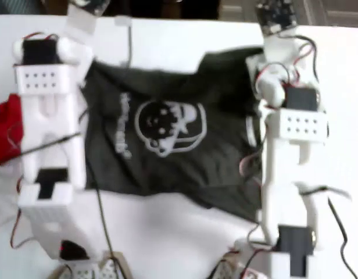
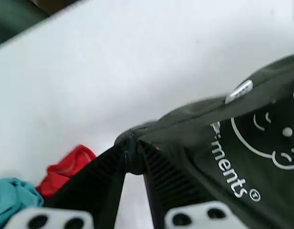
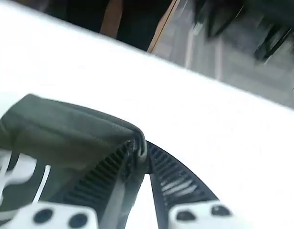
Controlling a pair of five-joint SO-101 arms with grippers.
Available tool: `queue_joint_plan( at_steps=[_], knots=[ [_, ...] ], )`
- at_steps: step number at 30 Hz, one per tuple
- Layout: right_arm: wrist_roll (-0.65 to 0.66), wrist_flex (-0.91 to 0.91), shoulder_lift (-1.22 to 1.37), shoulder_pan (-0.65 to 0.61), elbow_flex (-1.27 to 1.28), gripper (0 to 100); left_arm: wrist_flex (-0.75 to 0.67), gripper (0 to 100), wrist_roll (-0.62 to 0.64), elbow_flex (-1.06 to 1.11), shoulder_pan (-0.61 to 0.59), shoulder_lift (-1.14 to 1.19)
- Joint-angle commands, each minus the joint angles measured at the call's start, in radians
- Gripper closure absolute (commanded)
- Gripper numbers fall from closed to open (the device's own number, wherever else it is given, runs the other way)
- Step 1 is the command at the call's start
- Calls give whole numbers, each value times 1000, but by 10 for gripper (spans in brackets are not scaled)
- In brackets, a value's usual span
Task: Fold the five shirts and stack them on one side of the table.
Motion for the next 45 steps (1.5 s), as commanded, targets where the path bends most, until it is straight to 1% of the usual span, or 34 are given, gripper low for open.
queue_joint_plan(
  at_steps=[1,5,10,12,14,18,25,28,31,34,37,40,43,45],
  knots=[
    [8,64,74,-5,-41,981,66,973,-6,-5,2,41],
    [8,130,143,-7,-41,981,160,973,-8,-2,17,104],
    [8,226,148,-2,-41,981,184,973,-8,1,14,126],
    [11,263,136,-5,-40,981,186,973,-8,41,20,115],
    [11,297,108,-8,-26,981,186,973,-20,139,29,72],
    [17,329,-16,-22,74,981,175,973,-32,400,49,-81],
    [17,329,-367,-81,434,981,94,973,-80,791,32,-384],
    [17,335,-509,-74,534,981,41,973,-100,929,29,-473],
    [18,372,-621,-48,578,981,-18,973,-101,1040,29,-525],
    [52,440,-705,-31,583,981,-57,973,-101,1113,31,-531],
    [81,498,-757,-27,594,981,-66,973,-101,1158,31,-537],
    [81,518,-796,-27,634,981,-55,973,-100,1165,29,-539],
    [83,522,-832,-27,678,981,-2,973,-101,1158,29,-539],
    [84,536,-865,-25,692,981,8,973,-103,1165,28,-552]
  ],
)
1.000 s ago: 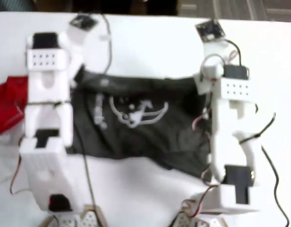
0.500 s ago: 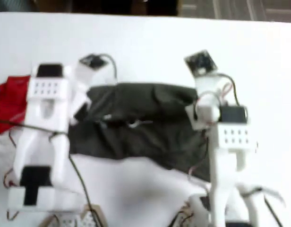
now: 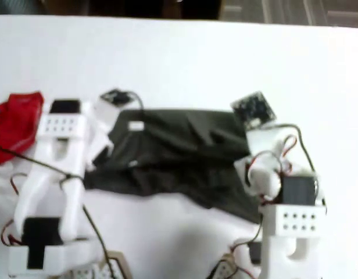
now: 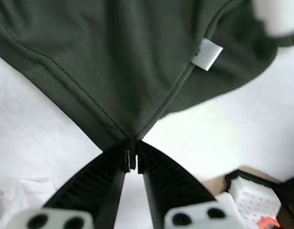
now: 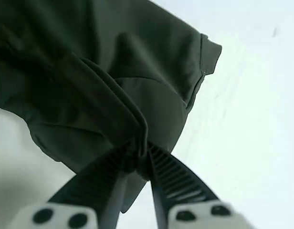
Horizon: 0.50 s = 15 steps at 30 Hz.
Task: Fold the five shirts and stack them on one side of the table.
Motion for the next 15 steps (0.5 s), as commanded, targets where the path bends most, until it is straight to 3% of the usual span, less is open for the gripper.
queue_joint_plan(
  at_steps=[1,6,15],
  knots=[
    [18,33,-73,12,3,981,25,973,-9,4,-15,-69],
    [74,90,-151,58,25,981,12,973,-41,56,-20,-98],
    [193,-8,-185,165,270,981,-199,973,-49,255,-21,-95]
  ],
)
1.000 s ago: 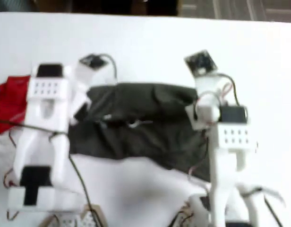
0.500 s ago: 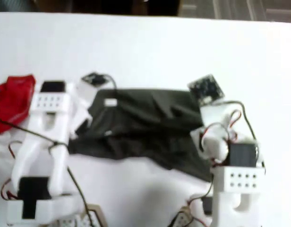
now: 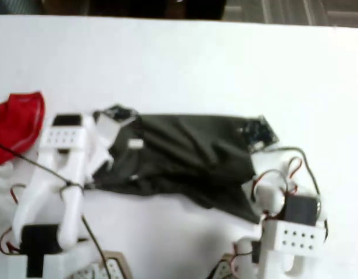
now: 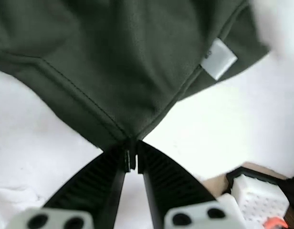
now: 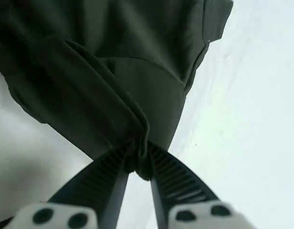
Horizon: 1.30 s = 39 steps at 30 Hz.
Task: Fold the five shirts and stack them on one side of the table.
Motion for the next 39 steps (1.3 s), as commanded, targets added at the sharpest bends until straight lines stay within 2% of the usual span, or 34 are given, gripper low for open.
queue_joint_plan(
  at_steps=[1,8,13,16,20,24,27,30,32,33,34,35,39],
  knots=[
    [60,-56,-19,38,69,981,-78,973,-9,45,-9,-41],
    [180,-71,-19,58,180,981,-101,973,-9,61,-11,-43],
    [190,-64,-19,50,180,977,-94,972,-25,58,-77,-49],
    [192,-28,-19,50,180,905,-55,972,-84,28,-138,-44],
    [193,-25,-21,48,133,809,38,970,-109,-97,-212,-49],
    [184,-24,-21,48,-8,808,172,890,-110,-291,-218,-41],
    [181,-33,-18,50,-115,808,221,825,-146,-404,-216,-41],
    [87,-114,-7,50,-157,821,226,824,-152,-481,-218,-41],
    [3,-214,25,39,-149,920,207,862,-146,-512,-213,-40],
    [-29,-271,58,15,-143,989,178,914,-124,-515,-196,-37],
    [-49,-315,99,-12,-140,982,146,984,-83,-515,-178,-28],
    [-69,-348,156,-36,-140,959,123,978,-44,-515,-157,-8],
    [-144,-460,441,-136,-203,978,61,971,29,-536,-52,153]
  ],
)
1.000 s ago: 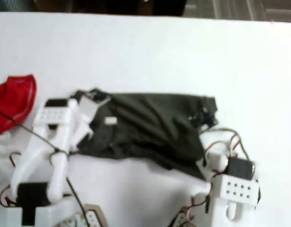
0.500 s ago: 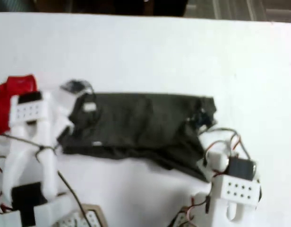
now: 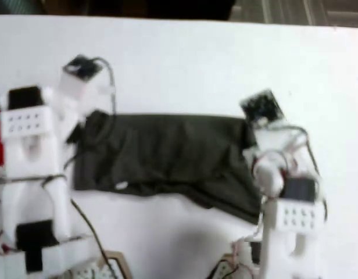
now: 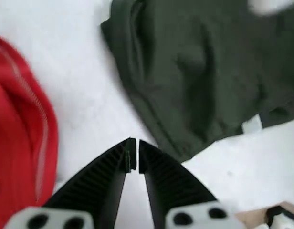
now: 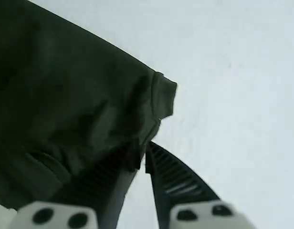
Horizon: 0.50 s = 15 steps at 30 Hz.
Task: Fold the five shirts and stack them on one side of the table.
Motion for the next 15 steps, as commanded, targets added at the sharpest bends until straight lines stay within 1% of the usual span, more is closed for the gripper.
queue_joint_plan(
  at_steps=[1,4,10,12,15],
  knots=[
    [-78,-105,265,-67,-109,980,-75,974,83,-65,78,133],
    [-123,-124,496,-107,-244,979,-135,974,143,-177,75,301],
    [-218,-117,858,-120,-489,979,-133,974,295,-550,17,582],
    [-226,-117,954,-122,-543,979,-135,974,324,-639,14,674],
    [-226,-116,1056,-119,-620,979,-141,974,330,-757,26,813]
  ],
)
